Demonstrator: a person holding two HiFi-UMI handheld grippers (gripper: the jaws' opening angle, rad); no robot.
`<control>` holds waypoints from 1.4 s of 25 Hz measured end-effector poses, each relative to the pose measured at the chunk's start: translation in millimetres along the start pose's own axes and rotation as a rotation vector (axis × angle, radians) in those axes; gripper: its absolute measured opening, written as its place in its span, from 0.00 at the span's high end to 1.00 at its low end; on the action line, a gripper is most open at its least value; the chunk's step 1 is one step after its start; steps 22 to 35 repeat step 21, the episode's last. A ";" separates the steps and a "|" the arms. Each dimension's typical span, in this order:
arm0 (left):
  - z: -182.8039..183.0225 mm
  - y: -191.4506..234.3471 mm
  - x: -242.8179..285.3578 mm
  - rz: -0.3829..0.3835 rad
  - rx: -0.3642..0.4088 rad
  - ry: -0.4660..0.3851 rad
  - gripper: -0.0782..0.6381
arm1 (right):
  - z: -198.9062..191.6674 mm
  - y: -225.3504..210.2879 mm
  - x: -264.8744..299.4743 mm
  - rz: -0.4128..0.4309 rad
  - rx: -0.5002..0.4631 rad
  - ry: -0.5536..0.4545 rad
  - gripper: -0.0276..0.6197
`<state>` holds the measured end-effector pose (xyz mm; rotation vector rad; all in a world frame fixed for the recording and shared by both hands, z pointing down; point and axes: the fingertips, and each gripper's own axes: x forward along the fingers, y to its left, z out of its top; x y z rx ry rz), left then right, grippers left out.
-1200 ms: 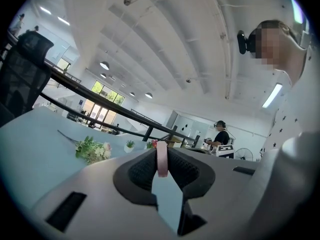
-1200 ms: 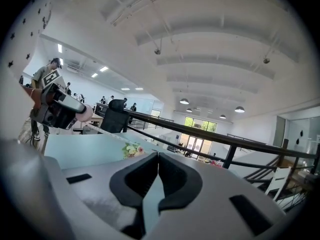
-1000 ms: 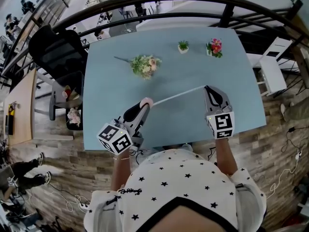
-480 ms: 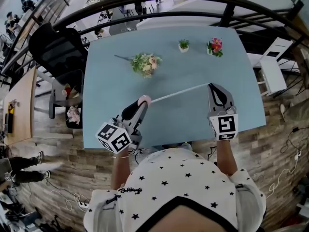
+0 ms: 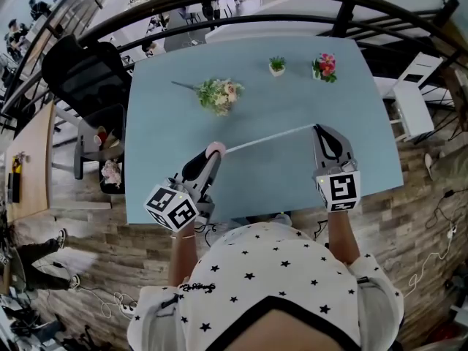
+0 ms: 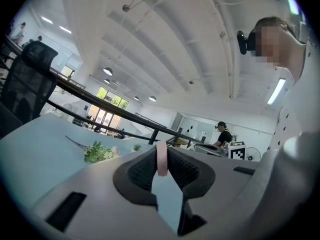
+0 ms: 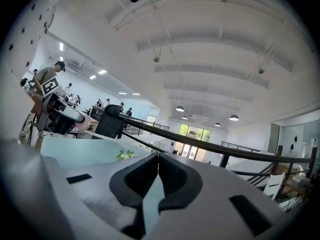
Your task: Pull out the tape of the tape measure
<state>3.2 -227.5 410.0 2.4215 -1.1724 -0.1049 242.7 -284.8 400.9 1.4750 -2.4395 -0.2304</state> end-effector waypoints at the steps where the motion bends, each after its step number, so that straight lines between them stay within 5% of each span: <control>1: -0.3 0.1 -0.1 0.001 -0.002 0.000 0.77 | -0.5 0.3 -0.2 0.000 0.002 0.001 0.95; 35: -2.2 1.1 -0.3 0.011 -0.011 -0.003 0.77 | -5.0 2.0 -1.8 0.002 0.009 0.007 0.95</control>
